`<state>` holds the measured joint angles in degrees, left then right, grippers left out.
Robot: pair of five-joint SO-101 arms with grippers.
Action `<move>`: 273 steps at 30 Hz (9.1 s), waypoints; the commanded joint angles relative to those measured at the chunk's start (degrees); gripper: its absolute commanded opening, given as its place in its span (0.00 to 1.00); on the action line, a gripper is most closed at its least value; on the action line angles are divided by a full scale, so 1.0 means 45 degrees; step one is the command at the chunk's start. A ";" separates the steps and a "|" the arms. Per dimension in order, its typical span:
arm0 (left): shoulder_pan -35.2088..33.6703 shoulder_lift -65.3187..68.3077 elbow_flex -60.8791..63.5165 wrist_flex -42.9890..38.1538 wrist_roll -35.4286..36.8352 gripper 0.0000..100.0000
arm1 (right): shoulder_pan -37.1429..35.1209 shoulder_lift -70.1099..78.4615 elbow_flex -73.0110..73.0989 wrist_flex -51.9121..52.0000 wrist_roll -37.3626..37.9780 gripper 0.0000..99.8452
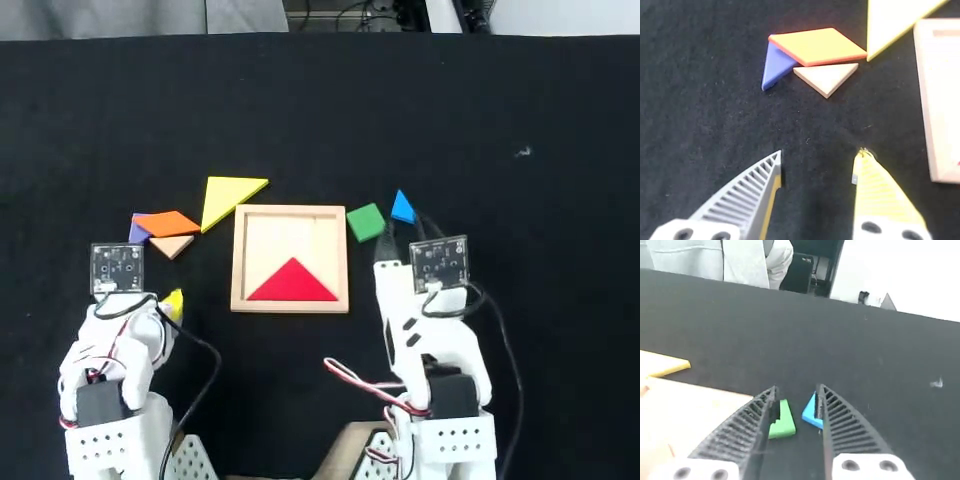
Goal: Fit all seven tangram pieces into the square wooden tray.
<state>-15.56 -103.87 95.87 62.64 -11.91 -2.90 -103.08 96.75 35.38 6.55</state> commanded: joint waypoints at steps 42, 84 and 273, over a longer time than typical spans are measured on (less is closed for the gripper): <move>-0.0244 -0.0098 0.0322 -0.1016 -0.1114 0.23 | 0.0215 1.1341 -0.5617 -0.0840 -0.1035 0.14; 0.1983 1.0061 -0.9328 -0.2286 -0.1172 0.24 | 0.0137 1.1341 -0.4816 -0.1856 -0.1016 0.14; 0.3194 4.0752 -4.1778 0.8283 -0.6056 0.32 | -0.0430 1.1341 -0.4523 -0.1895 0.0234 0.14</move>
<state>-1.85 80.40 -91.56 99.21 -39.69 -3.87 -52.35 76.88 28.35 6.99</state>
